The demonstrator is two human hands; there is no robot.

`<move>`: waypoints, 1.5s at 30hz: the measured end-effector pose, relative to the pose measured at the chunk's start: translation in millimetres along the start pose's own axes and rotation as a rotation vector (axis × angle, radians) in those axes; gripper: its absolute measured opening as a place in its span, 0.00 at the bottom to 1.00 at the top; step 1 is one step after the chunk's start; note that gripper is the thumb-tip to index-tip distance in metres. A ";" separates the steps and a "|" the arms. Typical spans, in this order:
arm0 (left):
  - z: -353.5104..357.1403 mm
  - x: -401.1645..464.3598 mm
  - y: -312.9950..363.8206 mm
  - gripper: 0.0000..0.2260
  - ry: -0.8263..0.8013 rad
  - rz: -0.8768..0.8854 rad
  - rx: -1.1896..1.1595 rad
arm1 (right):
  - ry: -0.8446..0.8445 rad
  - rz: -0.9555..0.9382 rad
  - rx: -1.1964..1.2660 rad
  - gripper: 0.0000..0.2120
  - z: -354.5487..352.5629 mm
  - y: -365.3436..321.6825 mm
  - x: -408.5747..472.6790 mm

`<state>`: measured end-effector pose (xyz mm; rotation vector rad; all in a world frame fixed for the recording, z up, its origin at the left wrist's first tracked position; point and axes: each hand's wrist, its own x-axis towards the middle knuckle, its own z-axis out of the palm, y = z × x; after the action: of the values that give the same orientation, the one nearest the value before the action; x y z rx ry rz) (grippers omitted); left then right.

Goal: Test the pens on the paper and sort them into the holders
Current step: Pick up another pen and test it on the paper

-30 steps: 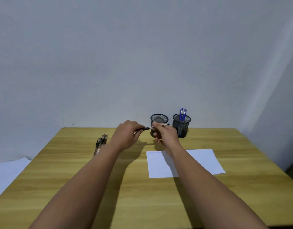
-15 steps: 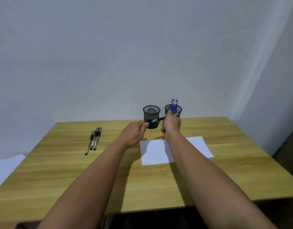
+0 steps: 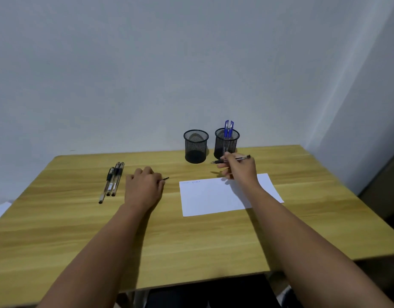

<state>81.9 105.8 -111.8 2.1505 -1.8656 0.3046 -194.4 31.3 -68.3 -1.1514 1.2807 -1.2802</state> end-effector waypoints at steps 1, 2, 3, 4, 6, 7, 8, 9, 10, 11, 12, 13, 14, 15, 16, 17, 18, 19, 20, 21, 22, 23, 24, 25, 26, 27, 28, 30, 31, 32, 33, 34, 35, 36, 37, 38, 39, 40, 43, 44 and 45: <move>0.7 -1.1 3.0 0.14 0.036 0.017 -0.023 | -0.026 -0.010 0.001 0.13 1.4 2.7 -1.9; 0.3 -2.5 6.6 0.15 0.070 0.048 -0.056 | -0.043 -0.024 0.012 0.13 2.8 4.9 -3.5; -0.8 -4.0 11.1 0.16 0.098 0.093 -0.090 | -0.055 -0.039 0.021 0.13 4.6 7.3 -3.7; -2.0 -5.8 16.0 0.17 0.104 0.151 -0.123 | -0.064 -0.045 0.022 0.13 6.5 8.8 -4.0; -2.4 -11.4 26.7 0.20 0.037 0.259 -0.182 | -0.102 -0.027 0.022 0.14 10.9 12.9 -3.6; -0.9 -15.2 30.8 0.23 -0.016 0.289 -0.206 | -0.130 -0.007 0.034 0.15 12.9 16.1 -3.5; 1.4 -18.5 33.2 0.25 -0.064 0.304 -0.219 | -0.157 0.012 0.045 0.16 15.0 20.0 -4.4; 4.6 -21.0 33.9 0.27 -0.098 0.308 -0.222 | -0.178 0.024 0.039 0.18 16.6 24.5 -5.1; 7.8 -23.2 33.6 0.29 -0.109 0.307 -0.226 | -0.189 0.024 0.023 0.18 17.8 30.5 -4.6; 9.8 -25.3 32.8 0.30 -0.107 0.300 -0.236 | -0.198 0.006 -0.010 0.18 18.5 36.0 -4.3; 11.8 -26.9 32.0 0.31 -0.100 0.292 -0.246 | -0.203 -0.019 -0.042 0.18 19.0 40.9 -3.6; 12.7 -27.8 32.0 0.31 -0.088 0.285 -0.254 | -0.208 -0.036 -0.069 0.20 19.9 42.7 -2.8; 13.3 -28.1 32.3 0.31 -0.079 0.281 -0.257 | -0.210 -0.039 -0.078 0.21 21.0 42.8 -0.4; 13.9 -28.4 32.9 0.31 -0.072 0.276 -0.254 | -0.216 -0.024 -0.062 0.21 22.1 40.7 1.6; 14.6 -28.7 33.1 0.30 -0.066 0.271 -0.251 | -0.223 -0.008 -0.033 0.19 23.8 37.5 3.3; 15.2 -29.1 33.1 0.30 -0.060 0.266 -0.251 | -0.232 0.002 -0.016 0.19 25.9 35.0 4.2; 15.7 -29.4 32.9 0.30 -0.055 0.263 -0.255 | -0.240 0.004 -0.010 0.21 27.7 34.6 4.8; 15.8 -29.3 32.5 0.30 -0.055 0.259 -0.262 | -0.248 -0.004 -0.019 0.23 28.9 35.8 4.9; 15.8 -28.8 32.0 0.30 -0.059 0.255 -0.272 | -0.247 -0.018 -0.040 0.24 28.8 40.0 5.3; 15.5 -28.0 31.7 0.30 -0.066 0.251 -0.283 | -0.239 -0.036 -0.076 0.24 27.9 43.7 4.1; 15.0 -27.1 31.3 0.31 -0.078 0.245 -0.295 | -0.229 -0.052 -0.107 0.25 26.5 47.2 3.6; 14.2 -25.8 30.9 0.31 -0.096 0.240 -0.306 | -0.224 -0.053 -0.113 0.25 24.9 49.1 3.7; 13.8 -25.0 30.4 0.31 -0.120 0.234 -0.312 | -0.223 -0.048 -0.095 0.24 23.6 50.3 4.6; 13.3 -25.1 30.1 0.31 -0.143 0.230 -0.311 | -0.226 -0.043 -0.089 0.23 22.9 50.5 5.4; 13.4 -26.4 29.8 0.32 -0.156 0.226 -0.309 | -0.231 -0.046 -0.091 0.23 22.8 50.5 6.2; 13.5 -28.9 29.6 0.32 -0.151 0.218 -0.312 | -0.240 -0.054 -0.105 0.22 23.1 50.5 5.9; 13.7 -31.8 29.5 0.32 -0.133 0.207 -0.320 | -0.249 -0.067 -0.117 0.21 23.3 51.4 5.8; 12.8 -36.6 29.7 0.32 -0.098 0.187 -0.329 | -0.249 -0.085 -0.135 0.20 23.3 53.0 3.7; 12.4 -37.4 30.1 0.32 -0.092 0.183 -0.328 | -0.247 -0.091 -0.141 0.20 23.0 53.1 2.3; 12.1 -37.4 30.8 0.31 -0.089 0.182 -0.324 | -0.250 -0.100 -0.144 0.20 22.3 53.2 2.0; 11.4 -37.2 31.5 0.31 -0.086 0.183 -0.319 | -0.259 -0.109 -0.153 0.21 22.0 53.2 1.8; 11.1 -37.2 31.9 0.30 -0.082 0.187 -0.311 | -0.266 -0.115 -0.161 0.21 22.0 53.4 1.8; 10.9 -37.3 32.2 0.30 -0.074 0.194 -0.304 | -0.271 -0.117 -0.169 0.21 22.3 53.9 1.7; 11.1 -37.4 32.3 0.30 -0.068 0.203 -0.299 | -0.272 -0.120 -0.174 0.21 22.7 54.3 1.5; 11.3 -37.5 32.4 0.30 -0.065 0.211 -0.298 | -0.270 -0.122 -0.176 0.21 23.2 54.7 1.3; 11.8 -37.4 32.4 0.30 -0.066 0.214 -0.300 | -0.267 -0.123 -0.177 0.21 23.2 55.1 1.6; 12.0 -37.2 32.2 0.30 -0.070 0.213 -0.302 | -0.265 -0.125 -0.179 0.20 23.3 55.1 1.6; 12.1 -36.9 31.9 0.31 -0.075 0.209 -0.304 | -0.264 -0.127 -0.184 0.20 23.1 55.2 1.5; 11.9 -36.2 31.7 0.31 -0.080 0.202 -0.316 | -0.272 -0.134 -0.213 0.19 23.0 55.1 1.0; 11.7 -36.3 31.8 0.31 -0.080 0.197 -0.326 | -0.276 -0.135 -0.215 0.19 23.3 55.0 0.5; 11.2 -36.3 31.9 0.31 -0.082 0.191 -0.337 | -0.279 -0.136 -0.214 0.19 23.5 54.9 0.2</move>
<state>44.8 131.6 -132.2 1.7911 -2.0050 -0.0607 -170.7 29.1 -123.0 -1.5333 1.1653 -1.0503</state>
